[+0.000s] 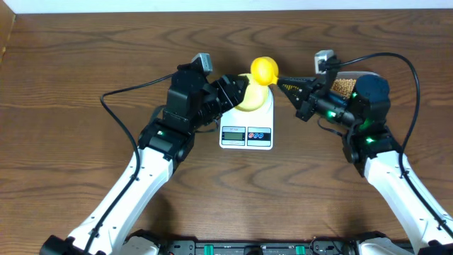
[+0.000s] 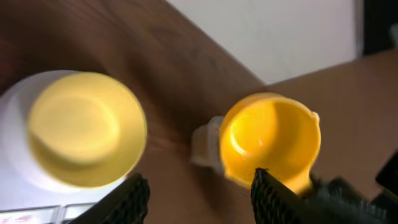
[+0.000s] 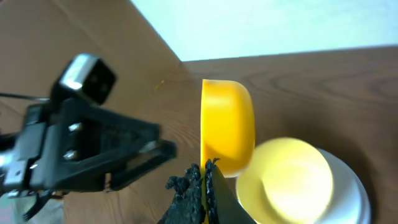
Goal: Scoop item into bowl and weigh 50g on scale
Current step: 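Take the scoop with the right gripper, release with the left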
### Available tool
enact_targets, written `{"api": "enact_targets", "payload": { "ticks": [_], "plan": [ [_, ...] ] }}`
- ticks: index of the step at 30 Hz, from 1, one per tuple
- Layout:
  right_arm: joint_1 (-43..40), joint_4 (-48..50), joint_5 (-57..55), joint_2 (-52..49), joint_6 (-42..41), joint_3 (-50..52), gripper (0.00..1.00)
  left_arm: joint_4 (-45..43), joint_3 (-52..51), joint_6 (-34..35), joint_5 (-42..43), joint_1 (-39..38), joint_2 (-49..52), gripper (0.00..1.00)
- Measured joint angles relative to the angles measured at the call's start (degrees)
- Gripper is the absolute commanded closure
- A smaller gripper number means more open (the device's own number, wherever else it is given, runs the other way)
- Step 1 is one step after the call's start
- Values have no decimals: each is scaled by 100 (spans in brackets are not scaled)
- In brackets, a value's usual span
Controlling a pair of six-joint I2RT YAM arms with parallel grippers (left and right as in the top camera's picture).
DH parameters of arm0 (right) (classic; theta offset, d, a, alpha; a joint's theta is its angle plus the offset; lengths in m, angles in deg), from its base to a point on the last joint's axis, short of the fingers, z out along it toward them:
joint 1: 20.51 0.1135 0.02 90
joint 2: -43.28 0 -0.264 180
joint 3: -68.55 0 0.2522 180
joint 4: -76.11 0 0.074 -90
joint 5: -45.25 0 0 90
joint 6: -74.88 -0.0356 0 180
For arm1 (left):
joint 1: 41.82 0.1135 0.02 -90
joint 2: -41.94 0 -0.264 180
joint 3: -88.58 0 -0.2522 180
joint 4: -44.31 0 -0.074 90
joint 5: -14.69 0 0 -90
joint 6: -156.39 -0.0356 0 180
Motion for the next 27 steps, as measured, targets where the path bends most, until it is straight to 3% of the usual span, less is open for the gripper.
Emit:
{"api": "enact_targets", "payload": {
  "ticks": [6, 11, 16, 18, 22, 23, 27],
  "plan": [
    [-140, -909, -122, -11, 7, -236, 99, 1196, 323, -890, -155, -15, -122, 45],
    [-155, -2310, -455, -24, 363, -911, 99, 2586, 1045, -1674, -479, -168, -122, 45],
    [-155, -3110, -802, -24, 872, -1491, 99, 3464, 1222, -2494, -796, -490, -162, 45],
    [-155, -3211, -887, -24, 1080, -1576, 99, 3751, 1222, -2763, -920, -684, -129, 55],
    [-155, -3397, -1001, -24, 1338, -1585, 99, 4079, 1220, -3139, -1338, -1082, 52, 88],
    [-155, -3436, -1016, -24, 1390, -1585, 99, 4085, 1220, -3176, -1436, -1158, 133, 92],
    [-155, -3547, -1038, -24, 1554, -1585, 99, 3950, 1211, -3300, -1735, -1425, 623, 92]
  ]
}}
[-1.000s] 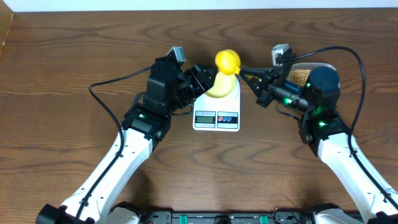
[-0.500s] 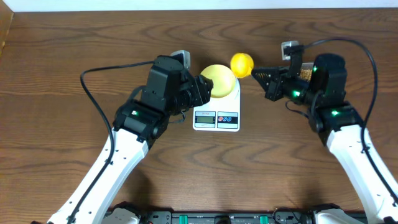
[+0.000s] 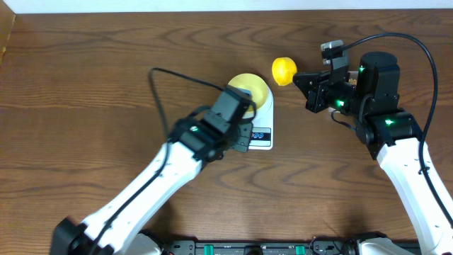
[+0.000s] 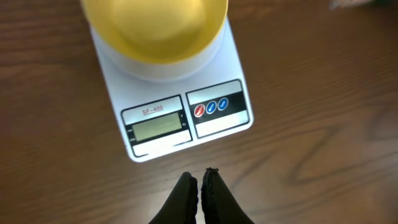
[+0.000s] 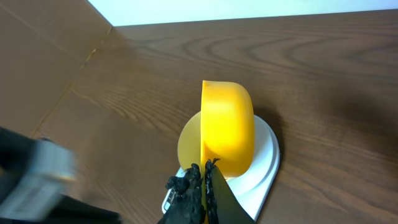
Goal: Scoop item into bowl and weigh 50g on scale
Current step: 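Take the scoop with the right gripper, release with the left, then press the scale's tare button with the left gripper fingertip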
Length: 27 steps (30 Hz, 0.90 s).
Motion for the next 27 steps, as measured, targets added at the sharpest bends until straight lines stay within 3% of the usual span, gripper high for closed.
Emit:
{"api": "enact_targets", "payload": {
  "ticks": [8, 16, 27],
  "plan": [
    [0, -48, -9, 0, 129, 0, 99, -544, -17, -385, -262, -358, 1108, 92],
    [0, -61, -9, 0, 140, 0, 99, -1137, -22, -802, -634, -520, 1445, 93],
    [0, -109, -9, 0, 151, 0, 99, -1239, -24, -1121, -708, -527, 1843, 92]
  ]
}}
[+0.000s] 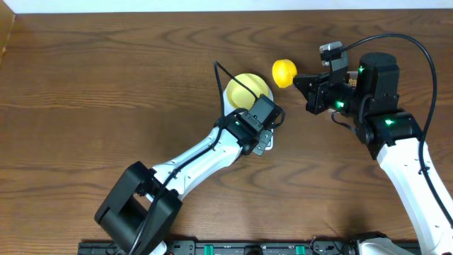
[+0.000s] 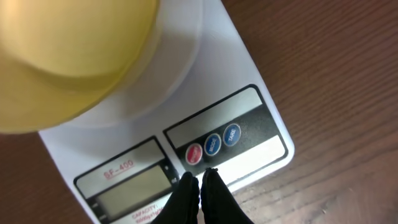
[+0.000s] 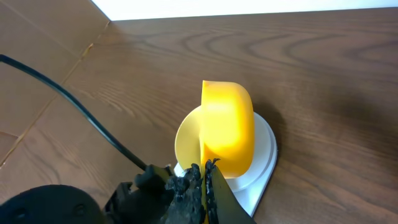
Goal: Scoop item into bowl and weigh 50g on scale
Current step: 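Press the scale's tare button with the left gripper fingertip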
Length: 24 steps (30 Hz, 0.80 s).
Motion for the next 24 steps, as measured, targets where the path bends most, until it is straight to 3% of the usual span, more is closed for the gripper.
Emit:
{"api": "enact_targets", "payload": {
  "ticks": [24],
  "plan": [
    [0, -70, 0, 0, 0, 0, 99, -527, -210, -490, -39, -44, 184, 92]
  ]
}}
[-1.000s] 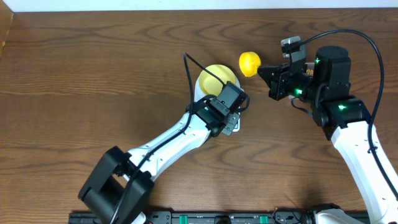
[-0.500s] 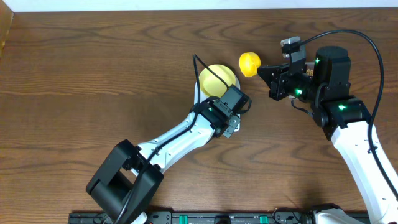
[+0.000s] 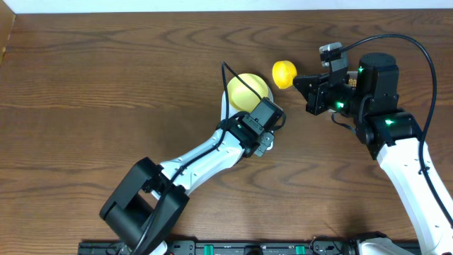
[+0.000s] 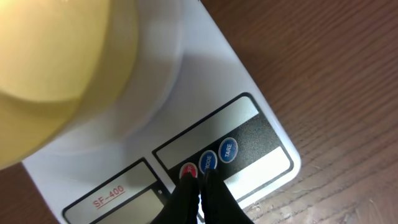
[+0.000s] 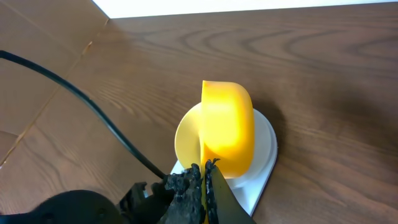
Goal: Scoop item into bowl and weigh 50g on scale
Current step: 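Press the scale's tare button with the left gripper fingertip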
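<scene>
A pale yellow bowl (image 3: 248,90) sits on the white scale (image 4: 205,99). My left gripper (image 4: 197,176) is shut, empty, its tips down on the scale's button row at the red button (image 4: 188,170) beside the blue buttons (image 4: 208,160). The scale's display (image 4: 124,208) is partly in view, unreadable. My right gripper (image 5: 204,167) is shut on the handle of an orange-yellow scoop (image 5: 227,127), held in the air right of the bowl; in the overhead view the scoop (image 3: 284,72) hangs beside the bowl.
The left arm (image 3: 205,156) stretches diagonally across the table's middle, its cable (image 5: 93,112) arching over the bowl. The right arm (image 3: 403,163) fills the right side. The table's back edge meets a white wall (image 5: 249,6).
The left gripper, shut, has come closer onto the scale, its tips now at the red button. The right gripper holds the scoop in the same place.
First the left gripper was open behind the scale, the right holding the scoop over the bowl. Then the left was shut above the scale's front and the scoop lay right of the bowl. Then the left neared the buttons; now its tips are on them.
</scene>
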### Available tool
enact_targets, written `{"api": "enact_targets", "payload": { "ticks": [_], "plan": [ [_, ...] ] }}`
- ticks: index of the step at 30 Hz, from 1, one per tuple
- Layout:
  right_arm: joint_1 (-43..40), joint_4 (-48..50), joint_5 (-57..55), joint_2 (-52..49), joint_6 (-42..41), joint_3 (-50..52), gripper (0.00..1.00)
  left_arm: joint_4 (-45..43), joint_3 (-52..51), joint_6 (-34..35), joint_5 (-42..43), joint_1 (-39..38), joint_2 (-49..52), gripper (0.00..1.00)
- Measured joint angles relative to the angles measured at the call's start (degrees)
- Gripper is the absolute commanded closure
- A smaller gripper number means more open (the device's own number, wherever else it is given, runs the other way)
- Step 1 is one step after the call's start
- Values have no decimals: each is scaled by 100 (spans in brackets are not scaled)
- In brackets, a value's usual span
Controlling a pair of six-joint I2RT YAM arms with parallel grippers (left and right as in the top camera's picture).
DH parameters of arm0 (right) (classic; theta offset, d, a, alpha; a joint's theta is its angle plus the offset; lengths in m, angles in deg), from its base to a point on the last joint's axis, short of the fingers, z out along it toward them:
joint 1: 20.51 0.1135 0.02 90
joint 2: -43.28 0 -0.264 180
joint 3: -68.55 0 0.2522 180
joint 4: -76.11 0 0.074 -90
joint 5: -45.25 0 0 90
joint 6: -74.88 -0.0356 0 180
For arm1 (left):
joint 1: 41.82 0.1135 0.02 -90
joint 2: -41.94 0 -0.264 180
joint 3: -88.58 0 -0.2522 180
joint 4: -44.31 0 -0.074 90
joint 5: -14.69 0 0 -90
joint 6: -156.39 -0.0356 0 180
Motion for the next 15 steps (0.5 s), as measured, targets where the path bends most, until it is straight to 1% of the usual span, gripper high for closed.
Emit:
{"api": "enact_targets", "payload": {
  "ticks": [6, 15],
  "plan": [
    [0, 0, 0, 0, 0, 0, 99, -63, -13, 0, 0, 0, 367, 93],
    [0, -7, 0, 0, 0, 0, 99, -129, -26, -2, -181, 0, 372, 92]
  ]
}}
